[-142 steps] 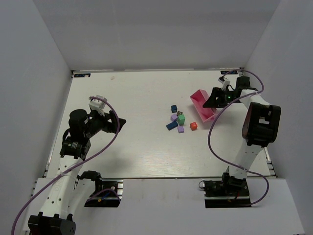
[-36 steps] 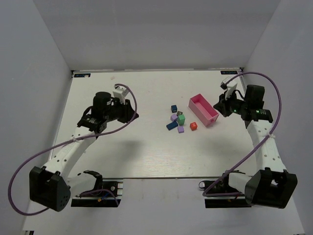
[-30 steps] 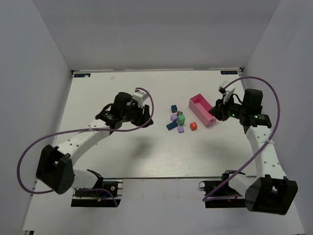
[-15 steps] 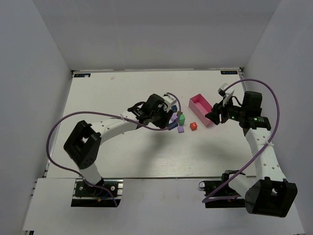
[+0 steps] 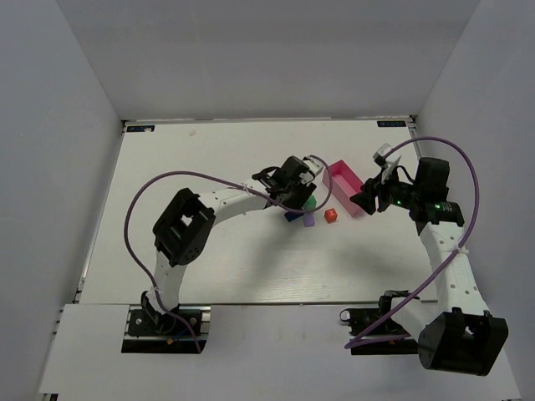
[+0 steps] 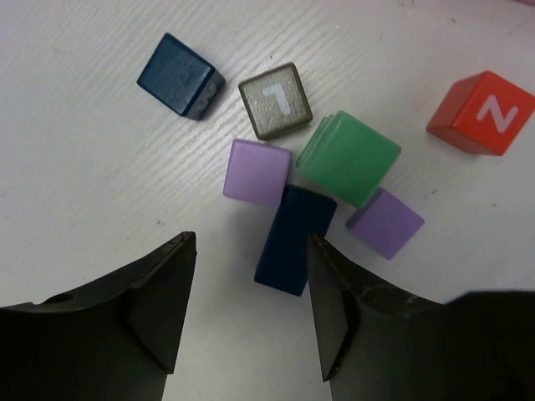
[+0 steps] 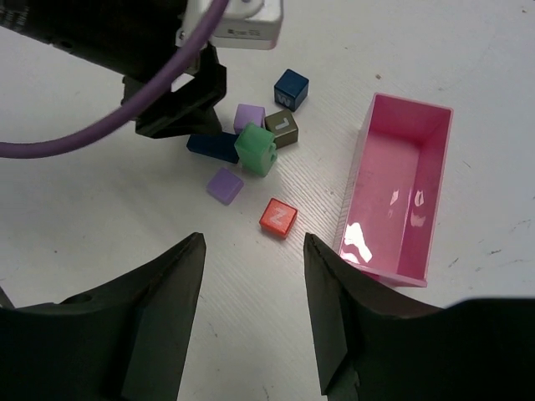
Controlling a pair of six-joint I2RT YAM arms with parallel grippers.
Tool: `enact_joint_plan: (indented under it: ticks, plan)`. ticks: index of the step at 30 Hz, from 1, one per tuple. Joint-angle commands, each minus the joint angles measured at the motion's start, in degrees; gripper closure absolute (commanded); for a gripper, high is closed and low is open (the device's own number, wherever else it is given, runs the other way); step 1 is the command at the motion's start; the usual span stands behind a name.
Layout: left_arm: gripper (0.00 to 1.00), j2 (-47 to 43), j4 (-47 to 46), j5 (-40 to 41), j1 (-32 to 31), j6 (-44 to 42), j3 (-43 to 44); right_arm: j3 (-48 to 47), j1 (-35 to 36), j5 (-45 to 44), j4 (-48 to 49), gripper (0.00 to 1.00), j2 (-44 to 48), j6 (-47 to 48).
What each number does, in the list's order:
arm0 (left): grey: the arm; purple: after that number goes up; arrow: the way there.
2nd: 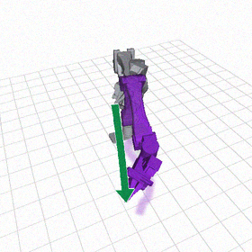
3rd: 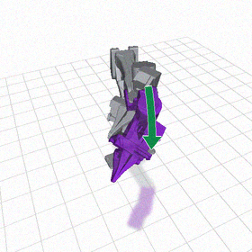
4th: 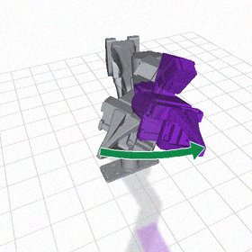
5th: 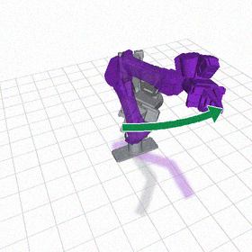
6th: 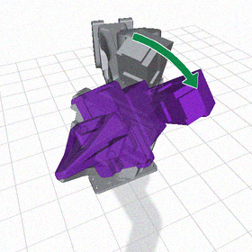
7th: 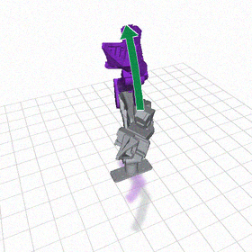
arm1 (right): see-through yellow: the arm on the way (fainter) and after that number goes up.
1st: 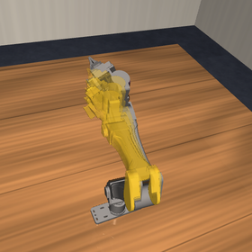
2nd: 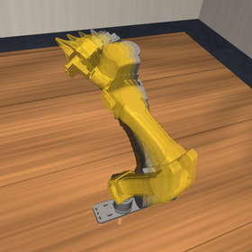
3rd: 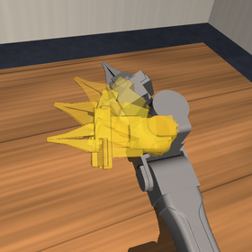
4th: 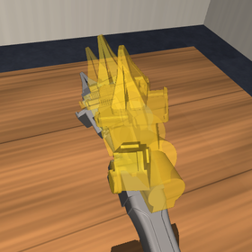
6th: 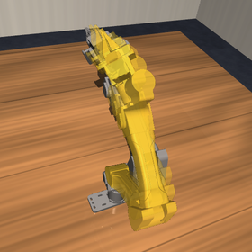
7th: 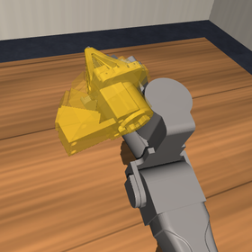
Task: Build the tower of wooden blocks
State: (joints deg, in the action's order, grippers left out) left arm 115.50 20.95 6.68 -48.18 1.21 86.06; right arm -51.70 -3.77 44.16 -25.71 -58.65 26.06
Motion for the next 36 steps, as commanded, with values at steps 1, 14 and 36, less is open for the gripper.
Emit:
enact_joint_plan:
  ticks: [1, 14, 36]
  plan:
    - [0.34, 1.7, 2.1, 1.3, 0.0, -0.7, 5.1, 0.0, -0.4, 2.1, 1.2, 0.43, 1.1, 0.4]
    - [0.33, 5.6, 2.3, 0.2, 1.2, -2.4, 8.4, 0.0, -0.8, 2.8, 0.9, 0.43, 1.5, 0.3]
    - [0.55, 9.7, 1.7, -2.5, 1.2, -0.8, 11.4, -0.2, -1.4, 3.9, 0.6, 0.43, 1.7, 0.4]
